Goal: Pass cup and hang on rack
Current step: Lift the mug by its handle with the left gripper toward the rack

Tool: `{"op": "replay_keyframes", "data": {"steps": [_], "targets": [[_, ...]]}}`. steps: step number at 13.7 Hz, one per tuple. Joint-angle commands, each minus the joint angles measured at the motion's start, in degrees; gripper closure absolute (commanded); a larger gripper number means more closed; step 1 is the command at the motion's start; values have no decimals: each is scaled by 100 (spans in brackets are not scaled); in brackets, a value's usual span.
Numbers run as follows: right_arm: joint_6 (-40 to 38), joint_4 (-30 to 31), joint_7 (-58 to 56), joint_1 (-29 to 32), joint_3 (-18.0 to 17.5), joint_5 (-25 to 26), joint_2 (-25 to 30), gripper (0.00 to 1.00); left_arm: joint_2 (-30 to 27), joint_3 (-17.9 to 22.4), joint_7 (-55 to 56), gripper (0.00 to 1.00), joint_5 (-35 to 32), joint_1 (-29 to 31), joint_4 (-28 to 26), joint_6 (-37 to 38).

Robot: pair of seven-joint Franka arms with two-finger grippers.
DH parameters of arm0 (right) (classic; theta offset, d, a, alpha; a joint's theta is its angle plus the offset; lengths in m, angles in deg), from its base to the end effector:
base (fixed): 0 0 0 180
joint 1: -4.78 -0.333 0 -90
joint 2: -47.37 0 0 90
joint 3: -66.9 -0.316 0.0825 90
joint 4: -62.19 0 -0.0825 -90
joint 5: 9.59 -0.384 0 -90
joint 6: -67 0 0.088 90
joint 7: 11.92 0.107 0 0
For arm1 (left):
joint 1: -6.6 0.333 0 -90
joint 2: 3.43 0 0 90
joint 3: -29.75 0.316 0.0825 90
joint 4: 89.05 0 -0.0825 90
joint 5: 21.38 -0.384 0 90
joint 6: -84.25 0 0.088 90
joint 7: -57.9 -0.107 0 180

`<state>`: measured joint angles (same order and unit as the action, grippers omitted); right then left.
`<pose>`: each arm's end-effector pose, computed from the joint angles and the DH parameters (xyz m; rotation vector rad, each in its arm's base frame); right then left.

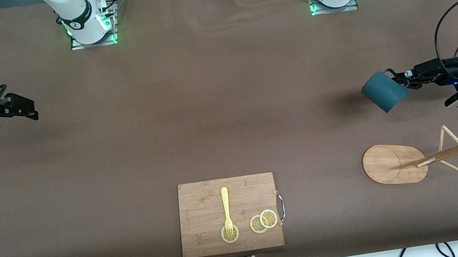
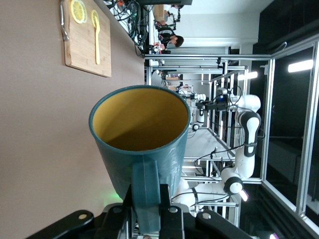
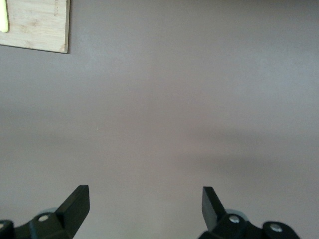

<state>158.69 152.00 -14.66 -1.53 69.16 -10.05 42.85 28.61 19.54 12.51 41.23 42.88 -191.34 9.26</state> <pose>0.5777 0.0426 0.5839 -3.1309 -0.1852 0.0723 0.5602 0.1604 0.2811 1.6302 -0.0062 -0.0508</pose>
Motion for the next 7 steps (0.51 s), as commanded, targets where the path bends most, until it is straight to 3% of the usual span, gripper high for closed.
{"op": "replay_keyframes", "data": {"steps": [1,7], "targets": [[42,27,-174,60,-50,81,57,0,461,-78,854,100,-29,108,787,335],[51,10,-183,86,-41,37,5,0,751,-78,2121,100,-90,204,1447,414]]}}
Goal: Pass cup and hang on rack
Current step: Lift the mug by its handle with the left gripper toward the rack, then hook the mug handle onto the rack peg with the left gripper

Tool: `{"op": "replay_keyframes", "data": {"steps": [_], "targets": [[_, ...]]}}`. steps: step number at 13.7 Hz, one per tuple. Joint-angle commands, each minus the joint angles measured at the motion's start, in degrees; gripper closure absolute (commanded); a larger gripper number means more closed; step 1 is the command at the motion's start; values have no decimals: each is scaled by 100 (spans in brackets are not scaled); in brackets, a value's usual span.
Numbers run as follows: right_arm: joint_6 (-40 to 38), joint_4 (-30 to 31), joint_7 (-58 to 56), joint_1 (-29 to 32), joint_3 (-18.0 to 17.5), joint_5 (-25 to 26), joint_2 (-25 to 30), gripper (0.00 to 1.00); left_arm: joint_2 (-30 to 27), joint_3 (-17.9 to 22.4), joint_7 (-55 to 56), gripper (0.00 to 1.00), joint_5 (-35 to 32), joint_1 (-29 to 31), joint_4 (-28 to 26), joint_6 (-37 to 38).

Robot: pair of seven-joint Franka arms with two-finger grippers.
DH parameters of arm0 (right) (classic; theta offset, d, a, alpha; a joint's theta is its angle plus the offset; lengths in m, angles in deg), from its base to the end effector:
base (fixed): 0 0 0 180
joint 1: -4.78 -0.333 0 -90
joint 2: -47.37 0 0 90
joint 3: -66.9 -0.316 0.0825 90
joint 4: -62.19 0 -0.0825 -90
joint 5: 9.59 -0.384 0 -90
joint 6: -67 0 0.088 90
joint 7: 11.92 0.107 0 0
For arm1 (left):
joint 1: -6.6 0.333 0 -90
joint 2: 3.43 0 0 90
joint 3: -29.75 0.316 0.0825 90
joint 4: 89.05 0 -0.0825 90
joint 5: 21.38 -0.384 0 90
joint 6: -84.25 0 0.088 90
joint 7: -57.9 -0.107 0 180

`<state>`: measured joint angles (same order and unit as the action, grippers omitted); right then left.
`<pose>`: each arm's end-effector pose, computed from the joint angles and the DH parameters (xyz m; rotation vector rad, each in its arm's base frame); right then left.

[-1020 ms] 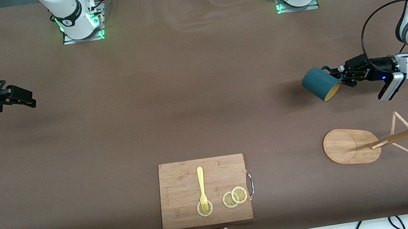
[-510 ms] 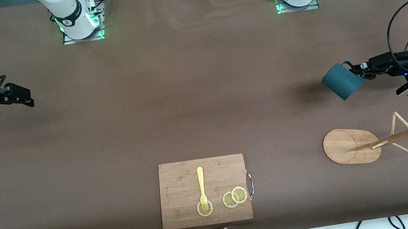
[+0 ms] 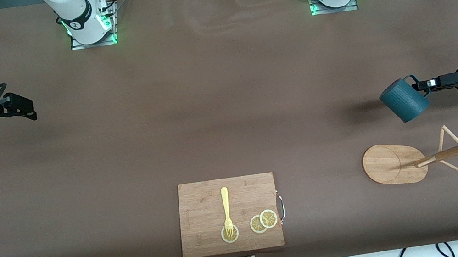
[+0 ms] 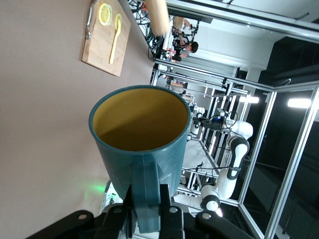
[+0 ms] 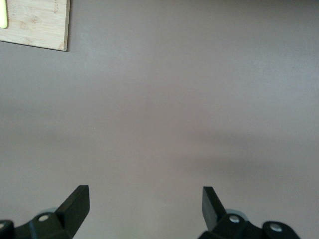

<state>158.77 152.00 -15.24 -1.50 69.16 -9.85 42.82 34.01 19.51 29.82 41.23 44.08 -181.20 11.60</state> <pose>0.5780 0.0420 0.5837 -3.1332 -0.2007 0.0709 0.5894 0.1943 0.2912 1.6239 0.1887 -0.2126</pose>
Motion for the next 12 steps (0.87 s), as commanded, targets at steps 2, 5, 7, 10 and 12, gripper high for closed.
{"op": "replay_keyframes", "data": {"steps": [2,5,7,10,12], "targets": [[42,1,-124,92,-41,0,7,0,238,-75,540,100,-126,102,478,181],[42,-156,-116,57,-50,-9,-45,0,439,-66,585,100,-125,225,801,181],[42,-201,-116,48,-59,-17,-72,0,711,-66,611,100,-143,286,1267,189],[42,-201,-116,56,-50,-17,-72,0,975,-66,620,100,-82,313,1663,137],[34,-201,-116,83,-50,-26,-72,0,1317,-75,795,100,-64,304,2173,128]]}}
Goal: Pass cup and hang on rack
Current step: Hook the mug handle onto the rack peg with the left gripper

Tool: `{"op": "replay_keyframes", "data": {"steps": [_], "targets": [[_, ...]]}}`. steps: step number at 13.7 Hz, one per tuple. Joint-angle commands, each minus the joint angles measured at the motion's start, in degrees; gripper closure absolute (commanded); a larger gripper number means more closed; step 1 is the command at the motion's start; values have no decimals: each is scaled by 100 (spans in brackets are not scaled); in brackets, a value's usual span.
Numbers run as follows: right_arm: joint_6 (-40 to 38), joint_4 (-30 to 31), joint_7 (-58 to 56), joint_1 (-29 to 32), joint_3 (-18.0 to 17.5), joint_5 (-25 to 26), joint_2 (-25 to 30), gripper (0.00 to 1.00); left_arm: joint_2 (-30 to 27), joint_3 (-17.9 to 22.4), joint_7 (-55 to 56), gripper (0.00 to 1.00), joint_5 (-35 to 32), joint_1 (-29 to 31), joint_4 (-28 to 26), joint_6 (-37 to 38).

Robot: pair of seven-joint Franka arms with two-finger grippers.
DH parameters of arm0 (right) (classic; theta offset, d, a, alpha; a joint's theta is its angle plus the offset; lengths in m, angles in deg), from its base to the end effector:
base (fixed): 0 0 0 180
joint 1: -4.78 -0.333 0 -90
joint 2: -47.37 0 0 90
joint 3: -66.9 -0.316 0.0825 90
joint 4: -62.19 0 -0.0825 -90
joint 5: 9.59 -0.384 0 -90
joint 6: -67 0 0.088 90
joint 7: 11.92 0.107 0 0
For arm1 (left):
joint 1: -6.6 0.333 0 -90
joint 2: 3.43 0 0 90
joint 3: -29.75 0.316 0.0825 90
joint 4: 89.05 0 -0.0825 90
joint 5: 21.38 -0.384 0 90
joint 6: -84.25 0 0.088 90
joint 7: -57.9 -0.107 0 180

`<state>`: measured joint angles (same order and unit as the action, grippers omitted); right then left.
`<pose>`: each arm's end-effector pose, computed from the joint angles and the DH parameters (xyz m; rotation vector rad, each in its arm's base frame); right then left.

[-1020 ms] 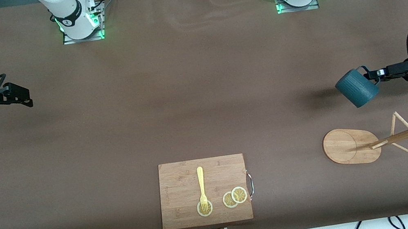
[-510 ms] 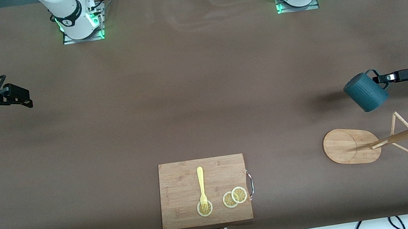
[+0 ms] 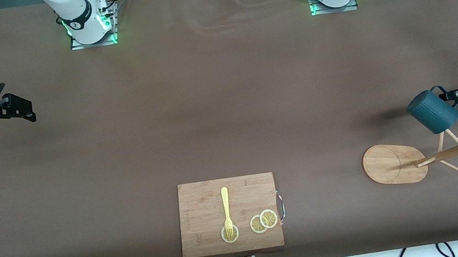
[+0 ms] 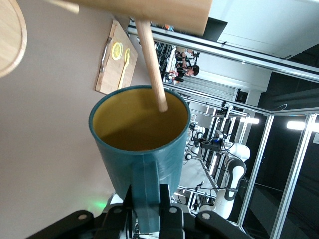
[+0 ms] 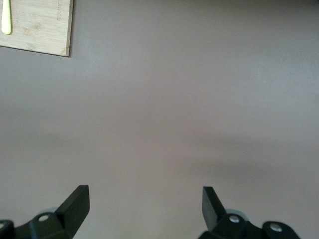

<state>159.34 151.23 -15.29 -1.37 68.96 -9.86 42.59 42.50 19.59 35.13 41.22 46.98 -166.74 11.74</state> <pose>0.5808 0.0429 0.5886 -3.1332 -0.2040 0.0405 0.6184 0.2619 0.2918 1.6466 0.2589 -0.1390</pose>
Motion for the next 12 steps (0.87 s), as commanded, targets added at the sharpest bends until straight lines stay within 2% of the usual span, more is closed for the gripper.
{"op": "replay_keyframes", "data": {"steps": [1,6,12], "targets": [[-15,-125,-111,71,-29,-25,-58,0,549,-83,299,100,-55,5,816,105],[-15,-125,-111,62,-29,-25,-58,0,646,-83,264,100,-46,-48,852,-280],[-15,-125,-111,71,-29,-25,-58,0,786,-92,335,100,226,-21,843,-290]]}}
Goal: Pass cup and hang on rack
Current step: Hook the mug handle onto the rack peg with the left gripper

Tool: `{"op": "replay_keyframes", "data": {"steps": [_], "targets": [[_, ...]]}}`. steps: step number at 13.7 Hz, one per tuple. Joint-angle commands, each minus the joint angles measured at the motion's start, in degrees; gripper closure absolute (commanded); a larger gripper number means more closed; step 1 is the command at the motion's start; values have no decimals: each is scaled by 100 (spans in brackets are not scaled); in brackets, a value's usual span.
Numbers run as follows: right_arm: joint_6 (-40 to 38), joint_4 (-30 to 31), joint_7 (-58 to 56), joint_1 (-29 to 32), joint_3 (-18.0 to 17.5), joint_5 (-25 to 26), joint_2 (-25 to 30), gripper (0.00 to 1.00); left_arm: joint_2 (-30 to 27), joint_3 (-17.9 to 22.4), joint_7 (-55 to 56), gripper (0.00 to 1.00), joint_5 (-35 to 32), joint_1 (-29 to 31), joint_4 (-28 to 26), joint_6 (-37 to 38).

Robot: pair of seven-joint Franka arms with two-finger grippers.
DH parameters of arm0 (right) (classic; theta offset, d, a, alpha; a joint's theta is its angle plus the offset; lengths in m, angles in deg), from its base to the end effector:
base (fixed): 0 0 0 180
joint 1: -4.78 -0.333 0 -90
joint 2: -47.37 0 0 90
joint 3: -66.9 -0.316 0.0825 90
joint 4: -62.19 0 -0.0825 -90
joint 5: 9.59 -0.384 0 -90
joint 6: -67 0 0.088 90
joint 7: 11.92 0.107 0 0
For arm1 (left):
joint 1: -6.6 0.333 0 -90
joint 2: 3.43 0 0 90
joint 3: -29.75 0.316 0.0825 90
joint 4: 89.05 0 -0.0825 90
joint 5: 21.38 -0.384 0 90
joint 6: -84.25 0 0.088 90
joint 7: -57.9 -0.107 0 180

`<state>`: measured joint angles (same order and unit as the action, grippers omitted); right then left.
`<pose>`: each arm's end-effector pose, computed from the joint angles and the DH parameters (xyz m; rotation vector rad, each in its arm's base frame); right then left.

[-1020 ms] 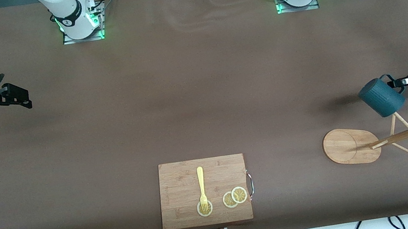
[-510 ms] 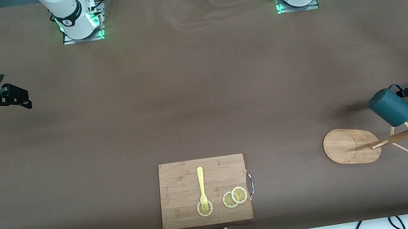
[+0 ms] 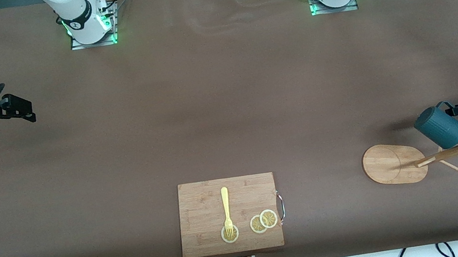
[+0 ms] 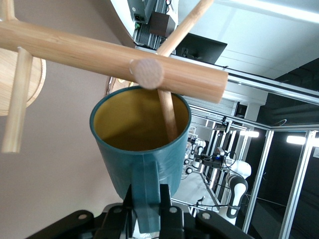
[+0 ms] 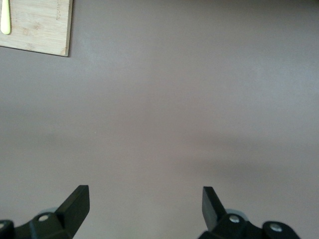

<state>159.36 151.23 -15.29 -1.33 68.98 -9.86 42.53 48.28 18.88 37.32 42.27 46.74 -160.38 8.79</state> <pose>0.5812 0.0423 0.5880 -3.1333 -0.2024 0.0416 0.6403 0.2736 0.2689 1.6387 0.3128 -0.1020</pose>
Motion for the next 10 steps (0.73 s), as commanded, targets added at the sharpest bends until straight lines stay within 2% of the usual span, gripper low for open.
{"op": "replay_keyframes", "data": {"steps": [1,7,8,9,10], "targets": [[-16,-124,-111,67,-31,-25,-52,0,217,-20,115,100,183,-6,207,-4],[-16,-124,-111,67,-31,-25,-52,0,235,-20,291,100,499,3,216,-4],[-16,-124,-111,67,-31,-25,-52,0,235,-11,282,96,500,11,207,-4],[-16,-124,-111,67,-31,-25,-52,0,235,-11,230,1,500,3,207,-4],[-16,-124,-111,67,-31,-25,-52,0,226,-11,247,0,491,3,216,-4]]}}
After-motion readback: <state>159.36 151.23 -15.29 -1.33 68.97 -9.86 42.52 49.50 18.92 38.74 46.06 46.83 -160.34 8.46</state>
